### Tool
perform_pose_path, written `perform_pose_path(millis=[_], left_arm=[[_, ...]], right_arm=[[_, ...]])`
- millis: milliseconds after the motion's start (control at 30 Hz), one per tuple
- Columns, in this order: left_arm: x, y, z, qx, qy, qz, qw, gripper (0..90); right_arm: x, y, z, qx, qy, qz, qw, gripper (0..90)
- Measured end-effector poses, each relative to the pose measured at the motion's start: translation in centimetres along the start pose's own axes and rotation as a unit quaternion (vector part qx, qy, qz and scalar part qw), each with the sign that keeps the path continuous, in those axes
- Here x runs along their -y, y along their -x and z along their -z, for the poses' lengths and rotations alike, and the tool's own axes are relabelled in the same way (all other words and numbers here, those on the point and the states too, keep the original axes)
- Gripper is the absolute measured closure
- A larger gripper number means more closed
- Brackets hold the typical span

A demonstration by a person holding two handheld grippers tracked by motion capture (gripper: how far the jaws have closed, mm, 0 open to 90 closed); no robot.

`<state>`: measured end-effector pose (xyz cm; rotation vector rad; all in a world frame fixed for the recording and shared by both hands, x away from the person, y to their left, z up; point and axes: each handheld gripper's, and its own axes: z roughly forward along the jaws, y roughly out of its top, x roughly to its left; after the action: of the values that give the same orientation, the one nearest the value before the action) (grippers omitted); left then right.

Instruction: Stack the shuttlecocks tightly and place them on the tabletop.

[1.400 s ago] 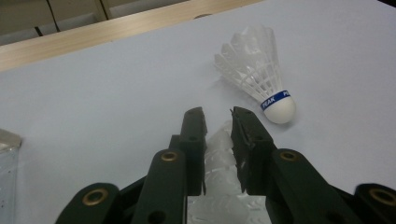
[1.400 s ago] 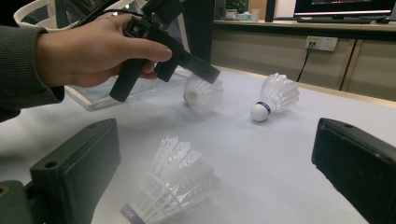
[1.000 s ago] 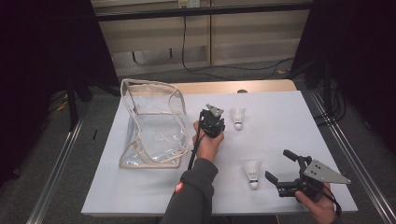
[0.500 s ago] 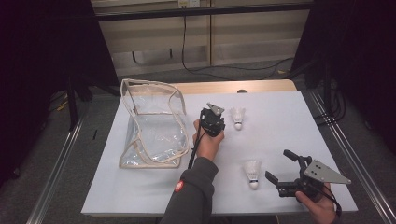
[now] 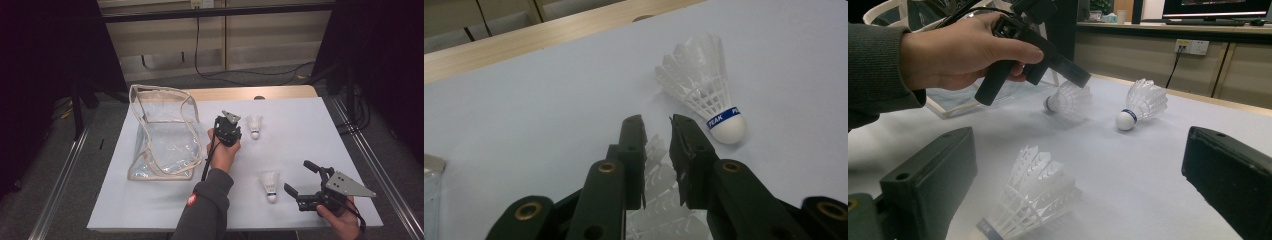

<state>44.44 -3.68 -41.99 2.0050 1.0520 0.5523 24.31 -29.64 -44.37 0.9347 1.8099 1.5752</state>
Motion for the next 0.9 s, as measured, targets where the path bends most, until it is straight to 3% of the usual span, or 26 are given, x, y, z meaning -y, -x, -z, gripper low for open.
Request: perform_pose_path(millis=[900], left_arm=[[-0.19, -0.11, 0.12, -0.008, 0.006, 0.006, 0.9999, 74.5]], right_arm=[[-0.02, -0.21, -0.07, -0.004, -0.001, 0.002, 1.0, 0.6]])
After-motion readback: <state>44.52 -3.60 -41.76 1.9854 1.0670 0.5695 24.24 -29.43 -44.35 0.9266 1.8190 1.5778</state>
